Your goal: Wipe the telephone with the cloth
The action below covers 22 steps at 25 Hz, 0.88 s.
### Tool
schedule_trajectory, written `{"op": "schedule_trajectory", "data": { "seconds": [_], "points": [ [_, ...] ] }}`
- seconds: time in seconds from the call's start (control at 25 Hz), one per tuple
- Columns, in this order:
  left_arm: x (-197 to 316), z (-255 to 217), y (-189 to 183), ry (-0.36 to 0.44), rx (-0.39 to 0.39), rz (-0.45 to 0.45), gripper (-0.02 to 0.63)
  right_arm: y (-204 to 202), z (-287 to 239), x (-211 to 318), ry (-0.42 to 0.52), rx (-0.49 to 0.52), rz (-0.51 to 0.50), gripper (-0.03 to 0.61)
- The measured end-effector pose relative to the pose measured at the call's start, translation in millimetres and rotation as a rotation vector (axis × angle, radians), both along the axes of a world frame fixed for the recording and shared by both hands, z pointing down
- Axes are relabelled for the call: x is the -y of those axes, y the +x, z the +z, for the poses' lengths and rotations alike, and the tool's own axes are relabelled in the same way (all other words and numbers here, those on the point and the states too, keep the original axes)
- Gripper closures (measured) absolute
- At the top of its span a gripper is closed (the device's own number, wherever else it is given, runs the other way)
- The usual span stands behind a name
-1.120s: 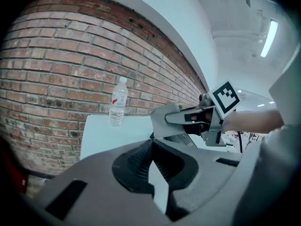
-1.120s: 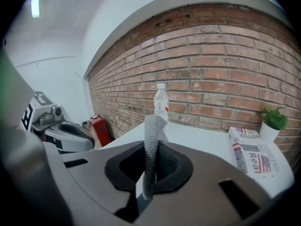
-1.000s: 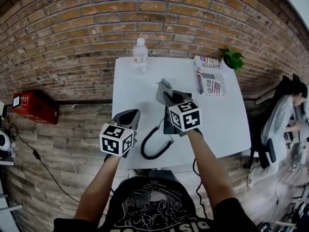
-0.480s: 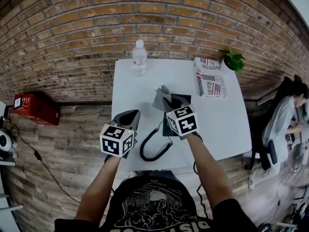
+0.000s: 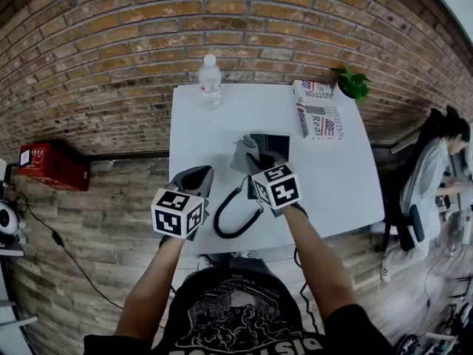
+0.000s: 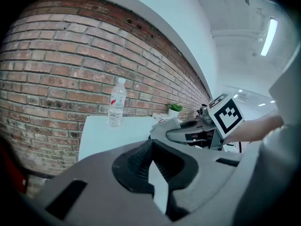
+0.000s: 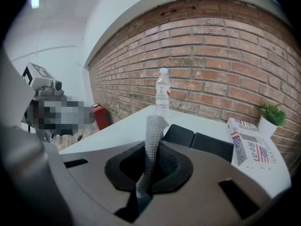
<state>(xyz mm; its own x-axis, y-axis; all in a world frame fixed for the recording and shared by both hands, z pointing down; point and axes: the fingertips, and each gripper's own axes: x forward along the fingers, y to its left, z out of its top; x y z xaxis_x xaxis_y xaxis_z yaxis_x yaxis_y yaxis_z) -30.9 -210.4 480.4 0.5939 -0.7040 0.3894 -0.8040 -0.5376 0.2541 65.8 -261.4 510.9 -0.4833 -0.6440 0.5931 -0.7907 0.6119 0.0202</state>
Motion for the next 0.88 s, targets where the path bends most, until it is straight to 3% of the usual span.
{"op": "schedule_trajectory", "data": {
  "seconds": [0.88],
  "points": [
    [-53.3, 4.9, -6.2, -0.017, 0.002, 0.031, 0.609, 1.3, 37.4, -79.3, -0.088, -0.006, 0.032, 0.568]
  ]
}}
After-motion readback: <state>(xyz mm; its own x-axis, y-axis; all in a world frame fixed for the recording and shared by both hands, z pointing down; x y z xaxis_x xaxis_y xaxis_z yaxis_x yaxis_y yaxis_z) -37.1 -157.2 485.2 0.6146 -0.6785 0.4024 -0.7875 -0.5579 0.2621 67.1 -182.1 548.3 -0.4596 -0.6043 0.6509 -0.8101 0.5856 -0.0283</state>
